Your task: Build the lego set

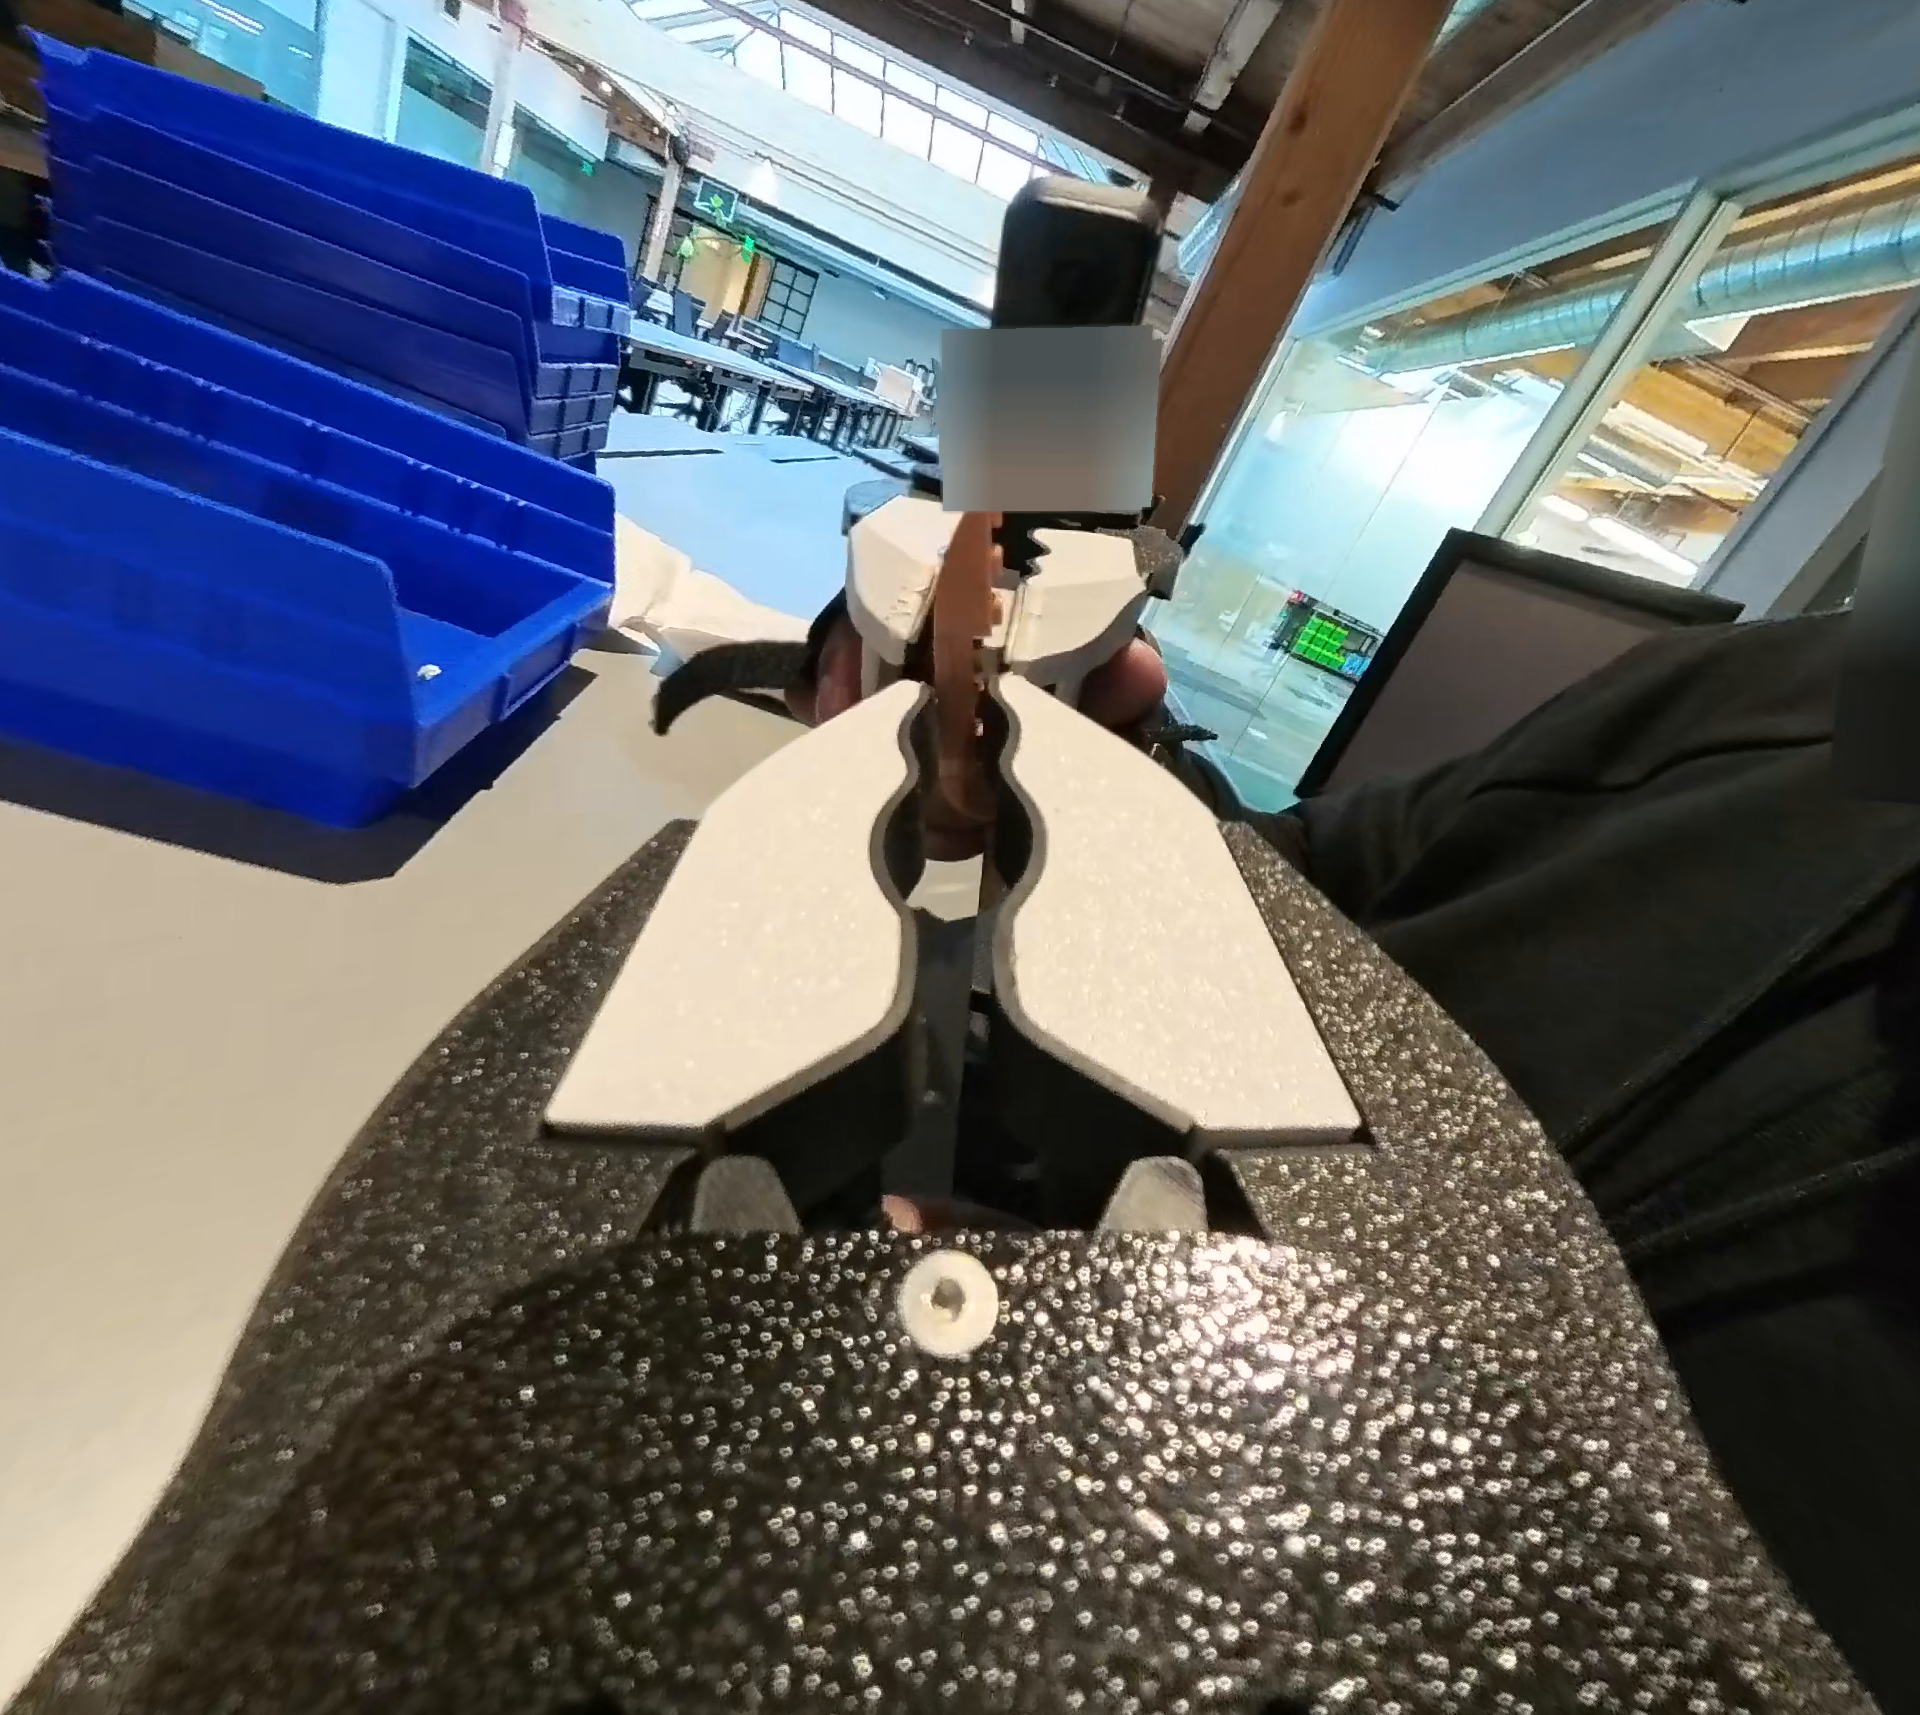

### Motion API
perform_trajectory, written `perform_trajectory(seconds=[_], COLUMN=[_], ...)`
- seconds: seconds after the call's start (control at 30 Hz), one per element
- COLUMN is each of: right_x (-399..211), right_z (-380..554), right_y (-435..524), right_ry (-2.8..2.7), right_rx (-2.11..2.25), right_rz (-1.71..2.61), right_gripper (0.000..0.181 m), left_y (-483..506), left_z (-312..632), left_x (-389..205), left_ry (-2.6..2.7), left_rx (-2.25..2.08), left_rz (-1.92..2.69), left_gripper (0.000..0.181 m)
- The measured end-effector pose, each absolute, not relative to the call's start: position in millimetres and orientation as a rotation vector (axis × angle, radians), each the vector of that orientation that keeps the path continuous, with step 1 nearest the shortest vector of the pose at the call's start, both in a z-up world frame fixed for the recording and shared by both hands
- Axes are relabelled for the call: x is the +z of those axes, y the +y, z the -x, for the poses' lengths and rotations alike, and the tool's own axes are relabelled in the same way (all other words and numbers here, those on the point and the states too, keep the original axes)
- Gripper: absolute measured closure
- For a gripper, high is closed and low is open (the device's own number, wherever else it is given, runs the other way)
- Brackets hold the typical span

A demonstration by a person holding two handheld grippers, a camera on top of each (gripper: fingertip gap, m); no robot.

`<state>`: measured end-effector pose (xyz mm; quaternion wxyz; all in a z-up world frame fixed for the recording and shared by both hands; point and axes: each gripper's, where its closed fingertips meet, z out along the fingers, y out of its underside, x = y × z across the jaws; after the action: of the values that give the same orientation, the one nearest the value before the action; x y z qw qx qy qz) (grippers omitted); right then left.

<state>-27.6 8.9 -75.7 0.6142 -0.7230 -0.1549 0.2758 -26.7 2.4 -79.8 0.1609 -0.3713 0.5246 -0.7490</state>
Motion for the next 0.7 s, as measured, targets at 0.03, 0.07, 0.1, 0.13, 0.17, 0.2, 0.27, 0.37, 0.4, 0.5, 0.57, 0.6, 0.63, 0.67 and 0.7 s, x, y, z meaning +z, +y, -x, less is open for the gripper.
perform_trajectory(seconds=[0.03,0.07,0.1,0.13,0.17,0.2,0.27,0.37,0.4,0.5,0.57,0.6,0.63,0.67,0.7], right_x=[-75.6,-76.0,-75.9,-75.4,-75.2,-75.4,-75.7,-74.8,-74.5,-74.3,-74.2,-74.3,-74.7,-75.3,-75.6], right_z=[27.9,28.2,29.0,30.0,30.1,30.1,30.3,30.9,31.2,31.5,31.6,31.3,30.9,30.3,29.6], right_y=[8.9,9.2,9.1,8.7,8.7,8.7,8.4,7.8,7.8,7.4,7.3,7.4,7.7,8.3,8.7], right_ry=[-0.358,-0.358,-0.361,-0.364,-0.363,-0.363,-0.365,-0.373,-0.376,-0.383,-0.383,-0.378,-0.371,-0.364,-0.356], right_rx=[0.637,0.636,0.641,0.650,0.654,0.656,0.671,0.685,0.684,0.679,0.686,0.698,0.711,0.720,0.728], right_rz=[1.666,1.668,1.667,1.661,1.659,1.658,1.654,1.644,1.640,1.639,1.635,1.633,1.633,1.635,1.633], right_gripper=[0.167,0.167,0.168,0.172,0.172,0.172,0.173,0.173,0.173,0.174,0.174,0.174,0.174,0.174,0.174], left_y=[1.4,0.6,-0.2,-0.8,-0.9,-0.9,-1.0,-1.4,-1.5,-1.4,-1.7,-1.7,-1.5,-1.0,-0.5], left_z=[26.8,26.8,26.9,26.8,26.8,26.7,26.7,26.7,26.8,27.1,27.1,27.0,26.6,26.1,25.4], left_x=[-80.0,-80.0,-80.0,-80.2,-80.2,-80.3,-80.8,-80.6,-80.2,-79.8,-79.7,-79.9,-80.1,-80.6,-81.2], left_ry=[1.505,1.508,1.512,1.515,1.516,1.516,1.521,1.524,1.524,1.531,1.533,1.533,1.533,1.533,1.530], left_rx=[-2.134,-2.130,-2.128,-2.125,-2.124,-2.123,-2.115,-2.109,-2.108,-2.097,-2.095,-2.093,-2.092,-2.089,-2.086], left_rz=[1.058,1.055,1.052,1.052,1.051,1.051,1.051,1.049,1.047,1.042,1.041,1.043,1.045,1.050,1.056], left_gripper=[0.174,0.173,0.174,0.174,0.174,0.174,0.174,0.174,0.174,0.173,0.173,0.174,0.174,0.174,0.173])
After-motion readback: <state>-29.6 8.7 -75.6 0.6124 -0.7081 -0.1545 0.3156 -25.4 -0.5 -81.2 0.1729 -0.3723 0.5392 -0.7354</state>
